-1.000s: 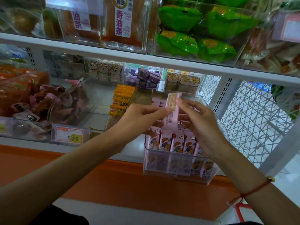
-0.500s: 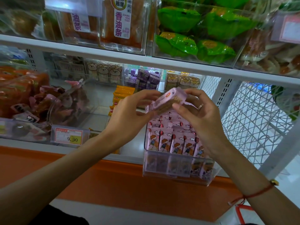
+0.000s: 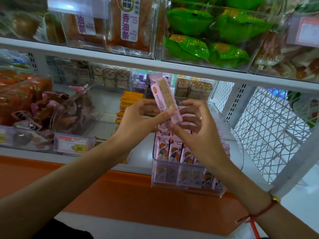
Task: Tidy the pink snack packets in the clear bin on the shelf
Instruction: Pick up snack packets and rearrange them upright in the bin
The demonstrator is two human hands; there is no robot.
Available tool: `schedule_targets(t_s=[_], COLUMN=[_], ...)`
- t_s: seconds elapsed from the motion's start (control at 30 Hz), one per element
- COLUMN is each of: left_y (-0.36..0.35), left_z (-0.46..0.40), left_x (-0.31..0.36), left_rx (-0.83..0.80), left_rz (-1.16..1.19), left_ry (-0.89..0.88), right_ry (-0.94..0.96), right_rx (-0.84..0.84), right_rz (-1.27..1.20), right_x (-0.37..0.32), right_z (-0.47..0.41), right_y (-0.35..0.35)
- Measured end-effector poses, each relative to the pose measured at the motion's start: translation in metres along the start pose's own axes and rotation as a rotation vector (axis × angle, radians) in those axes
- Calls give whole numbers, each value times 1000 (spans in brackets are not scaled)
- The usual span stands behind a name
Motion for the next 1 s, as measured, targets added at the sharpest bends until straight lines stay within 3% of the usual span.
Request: schedule_targets(t_s=[0.1, 0.27, 0.37, 0.47, 0.57, 0.7, 0.8, 1.0], left_y=[1, 8, 9, 10, 4, -1, 7, 32], left_z=[-1, -6, -3, -2, -2, -2, -5, -12], left_x=[1, 9, 11, 4, 4, 4, 7, 19], left_rx=[-31, -113, -41, 79, -3, -104, -36, 208], left_rz=[44, 379, 318, 312, 231, 131, 125, -21], left_ry=[48, 110, 74, 135, 117, 47, -66, -354], right_ry=[69, -87, -215, -196, -241, -332, -334, -63], right_rx=[10, -11, -81, -80, 20, 29, 2, -144], right_rz=[18, -158, -306, -234, -257, -333, -172, 683], right_x=[-7, 2, 10, 12, 18, 29, 35, 45], right_z=[-3, -6, -6, -4, -7, -9, -17, -52], right_y=[1, 8, 8, 6, 10, 16, 11, -7])
Point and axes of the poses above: each hand's wrist, its own z-axis away from the middle knuckle, its own y-axis out of the back of the hand, x = y × z, the point moved 4 cm from there along -z, towards the middle knuckle
